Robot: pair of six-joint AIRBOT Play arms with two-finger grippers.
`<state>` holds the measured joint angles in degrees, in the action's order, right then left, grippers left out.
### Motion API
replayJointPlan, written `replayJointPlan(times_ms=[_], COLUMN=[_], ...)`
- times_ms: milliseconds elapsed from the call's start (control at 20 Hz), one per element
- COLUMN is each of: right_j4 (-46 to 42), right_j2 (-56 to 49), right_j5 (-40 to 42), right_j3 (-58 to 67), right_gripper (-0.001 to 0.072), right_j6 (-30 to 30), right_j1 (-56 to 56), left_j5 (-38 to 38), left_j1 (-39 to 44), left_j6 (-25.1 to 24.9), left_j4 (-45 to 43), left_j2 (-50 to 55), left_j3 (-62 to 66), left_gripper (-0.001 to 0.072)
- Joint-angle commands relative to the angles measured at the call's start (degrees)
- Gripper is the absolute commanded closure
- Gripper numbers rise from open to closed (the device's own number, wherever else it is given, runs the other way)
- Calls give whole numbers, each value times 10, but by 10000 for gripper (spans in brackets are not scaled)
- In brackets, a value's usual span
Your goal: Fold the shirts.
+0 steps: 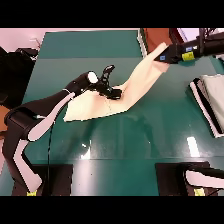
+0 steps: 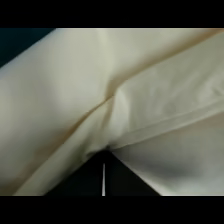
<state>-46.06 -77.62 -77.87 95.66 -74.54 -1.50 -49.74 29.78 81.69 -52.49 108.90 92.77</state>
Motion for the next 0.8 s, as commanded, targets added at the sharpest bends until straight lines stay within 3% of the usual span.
replayJointPlan(times_ms=[0,250,450,700,750], right_j4=[0,0,1,44,46], right_j2=[2,2,-26,-177,-223], right_j5=[5,45,82,224,258], right_j3=[37,45,45,108,140], right_gripper=[692,692,691,689,579], right_j6=[-16,-16,-16,9,15], right_j1=[-47,-94,-171,-340,-375], left_j5=[-19,-120,-170,-214,-215], left_j1=[-2,-51,-137,-261,-282], left_j6=[10,8,8,8,8], left_j4=[-15,-17,-80,-147,-148], left_j2=[8,0,-75,-202,-225], left_j3=[7,94,171,228,228], left_gripper=[685,685,685,684,684])
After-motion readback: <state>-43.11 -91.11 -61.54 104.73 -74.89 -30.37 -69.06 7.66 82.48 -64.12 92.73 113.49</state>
